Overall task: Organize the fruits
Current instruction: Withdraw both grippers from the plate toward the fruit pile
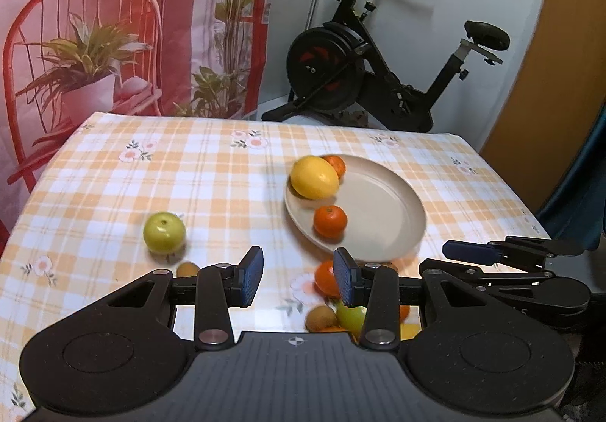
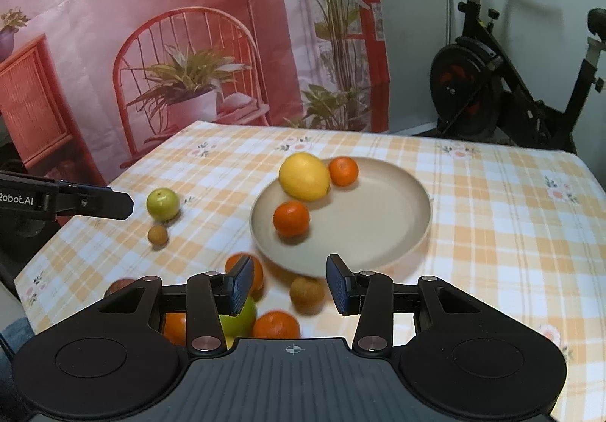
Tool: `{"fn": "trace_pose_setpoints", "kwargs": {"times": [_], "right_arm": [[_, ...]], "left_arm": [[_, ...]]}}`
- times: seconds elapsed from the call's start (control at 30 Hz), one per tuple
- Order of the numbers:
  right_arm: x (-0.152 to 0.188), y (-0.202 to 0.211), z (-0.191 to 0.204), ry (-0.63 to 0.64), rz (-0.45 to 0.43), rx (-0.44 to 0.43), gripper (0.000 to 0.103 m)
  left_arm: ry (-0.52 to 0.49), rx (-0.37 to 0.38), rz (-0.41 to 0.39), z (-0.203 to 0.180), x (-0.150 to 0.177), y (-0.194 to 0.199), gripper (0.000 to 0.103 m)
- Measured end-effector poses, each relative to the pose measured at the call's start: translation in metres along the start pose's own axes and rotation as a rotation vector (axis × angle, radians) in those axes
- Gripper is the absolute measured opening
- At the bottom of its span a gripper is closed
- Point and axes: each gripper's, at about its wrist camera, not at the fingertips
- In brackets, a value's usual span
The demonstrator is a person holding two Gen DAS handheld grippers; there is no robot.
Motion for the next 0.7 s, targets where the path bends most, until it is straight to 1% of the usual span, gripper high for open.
{"fn": "trace_pose_setpoints", "kwargs": {"times": [0.27,0.43,0.7], "right_arm": [[0.012,0.012,0.003,-0.015,0.011,-0.006,0.040],[0.017,0.016,0.008,-0.015,0.015,-0.010,0.040],[0.027,0.023,0.010,-0.016,0.031,-0.011,0.040]], "left_arm": [[0.007,0.007,0.025,0.001,0.018,0.004,0.043],[0.021,0.004,0.029,0.001,0.025,0.008,0.043],[0.010,0.019,0.044,-0.007,0.035,0.008,0.043]]}}
Point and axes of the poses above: each gripper's, at about its wrist camera, not at the fingertips, and y roughly against the way its jaws point, z to its left, x to its underside, and after that the axes turned 2 degrees about -x, right-handed
